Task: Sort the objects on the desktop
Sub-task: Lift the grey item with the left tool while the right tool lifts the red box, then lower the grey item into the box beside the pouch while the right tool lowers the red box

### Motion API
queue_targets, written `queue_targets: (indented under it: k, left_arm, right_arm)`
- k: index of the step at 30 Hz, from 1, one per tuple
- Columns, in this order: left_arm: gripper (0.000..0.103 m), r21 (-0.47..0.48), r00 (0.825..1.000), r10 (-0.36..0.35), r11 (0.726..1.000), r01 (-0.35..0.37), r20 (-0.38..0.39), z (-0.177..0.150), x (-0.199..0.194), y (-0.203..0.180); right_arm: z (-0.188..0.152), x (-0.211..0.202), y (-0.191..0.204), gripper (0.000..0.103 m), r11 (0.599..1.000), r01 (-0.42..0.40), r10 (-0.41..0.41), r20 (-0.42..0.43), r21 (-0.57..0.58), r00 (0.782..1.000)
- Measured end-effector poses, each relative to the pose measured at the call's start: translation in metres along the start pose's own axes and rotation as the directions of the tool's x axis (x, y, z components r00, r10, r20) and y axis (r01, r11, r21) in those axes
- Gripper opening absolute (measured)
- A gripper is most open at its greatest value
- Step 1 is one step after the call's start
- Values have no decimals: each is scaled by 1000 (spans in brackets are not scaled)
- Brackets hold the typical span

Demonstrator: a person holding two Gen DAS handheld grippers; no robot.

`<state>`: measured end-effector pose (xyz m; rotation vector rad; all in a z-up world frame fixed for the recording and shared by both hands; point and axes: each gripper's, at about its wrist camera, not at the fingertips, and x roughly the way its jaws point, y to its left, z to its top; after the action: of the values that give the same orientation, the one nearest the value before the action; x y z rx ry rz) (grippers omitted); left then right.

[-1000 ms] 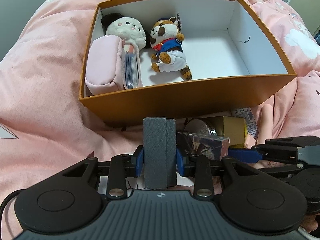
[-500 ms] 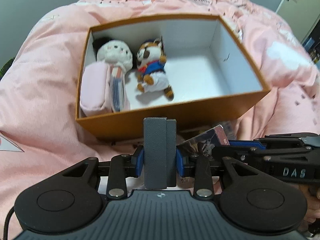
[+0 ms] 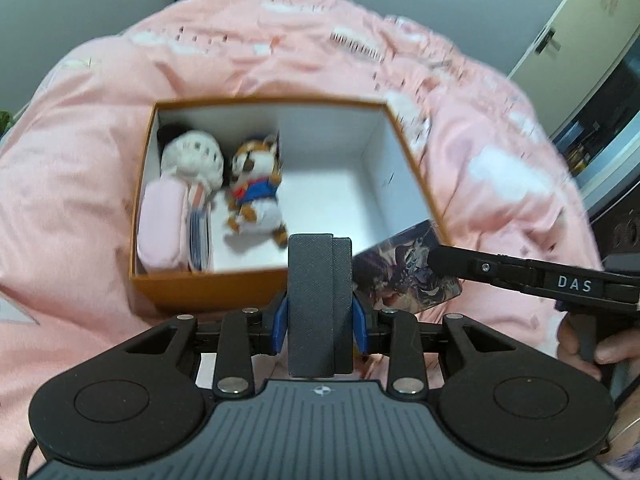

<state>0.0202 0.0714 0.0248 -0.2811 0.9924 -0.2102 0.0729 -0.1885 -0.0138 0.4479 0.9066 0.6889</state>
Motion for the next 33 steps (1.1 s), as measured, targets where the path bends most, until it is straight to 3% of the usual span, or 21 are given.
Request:
queue_targets:
  k: [4,7,11,18,23,33]
  left_arm:
    - [37,-26,997,-24,999,26,71,16,-13,6]
    - [37,-17,991,45,999,-43,125,29,-16,8]
    - [37,-3,984,105,994,-105,142,42,-7,12]
    - [37,31,986,152,988,-154,66,52,32,18]
    - [37,54,987,160,986,-159,-15,50,57,22]
    - [37,91,965,229,972,-218,-125,54,87,31]
  right_arm:
    - [7,-7,12,24,1000,-10,10,114,1,993]
    - [11,2,26,24,998,39,-30,198,-41,980]
    - [16,26,27,24,992,112,-98,230,-50,968]
    - [9,60,27,24,970,233,-209,246,-72,946]
    - [2,77,21,24,967,240,-220,192,-88,956]
    - [-2,96,14,24,962,247,-232,129,-115,964]
